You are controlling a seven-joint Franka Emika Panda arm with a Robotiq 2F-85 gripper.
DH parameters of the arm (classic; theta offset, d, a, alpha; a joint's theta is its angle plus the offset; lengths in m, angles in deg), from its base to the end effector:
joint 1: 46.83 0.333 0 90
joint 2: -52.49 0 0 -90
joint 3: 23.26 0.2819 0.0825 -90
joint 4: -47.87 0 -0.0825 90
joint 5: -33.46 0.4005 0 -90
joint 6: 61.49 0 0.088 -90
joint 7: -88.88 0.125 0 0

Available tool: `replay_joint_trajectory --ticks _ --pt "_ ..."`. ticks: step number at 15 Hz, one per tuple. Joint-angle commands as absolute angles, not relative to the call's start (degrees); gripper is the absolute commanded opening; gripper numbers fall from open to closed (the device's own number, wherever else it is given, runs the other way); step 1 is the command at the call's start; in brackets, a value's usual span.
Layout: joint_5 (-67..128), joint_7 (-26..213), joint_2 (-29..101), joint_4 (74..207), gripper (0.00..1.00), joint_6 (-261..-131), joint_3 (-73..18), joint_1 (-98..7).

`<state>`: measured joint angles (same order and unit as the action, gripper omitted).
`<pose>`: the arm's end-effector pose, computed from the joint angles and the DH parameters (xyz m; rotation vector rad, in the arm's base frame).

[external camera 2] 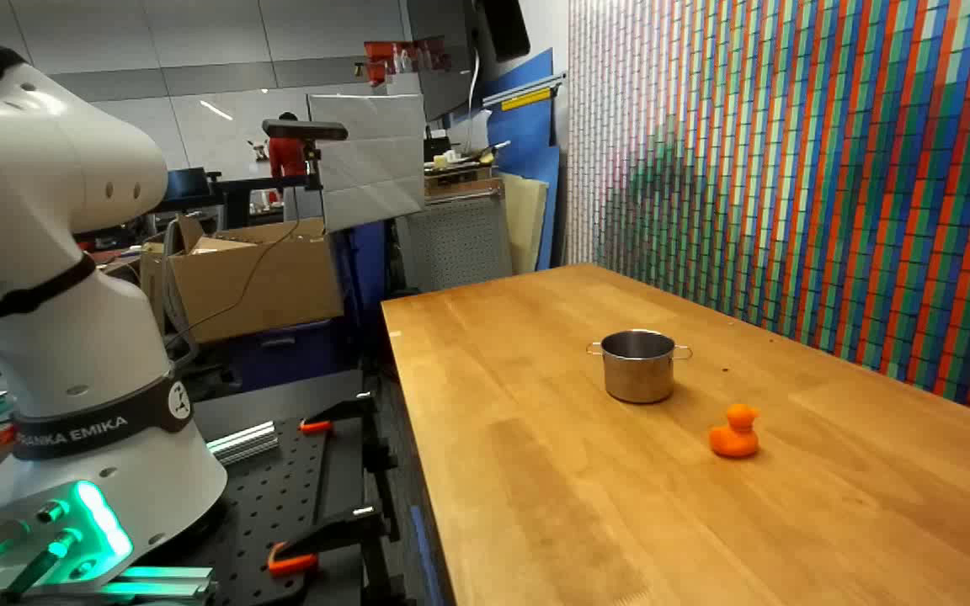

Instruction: Put the orange rubber duck in the pot

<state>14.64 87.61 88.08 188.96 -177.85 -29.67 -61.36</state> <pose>0.3865 -0.1738 0.4772 2.8464 -0.2999 0.2033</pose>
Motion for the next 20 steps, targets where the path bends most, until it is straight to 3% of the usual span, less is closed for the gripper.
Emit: replay_joint_trajectory --ticks 1,8,15,20 --pt "14.3 87.9 88.1 188.5 1.00 -177.6 -30.2 -60.7" --pt "17.8 89.3 82.8 188.3 1.00 -184.5 -29.1 -56.7" --pt "24.1 91.5 59.6 188.3 1.00 -206.2 -25.9 -50.9" --pt "22.8 93.4 44.2 180.8 1.00 -211.0 -26.5 -51.2"
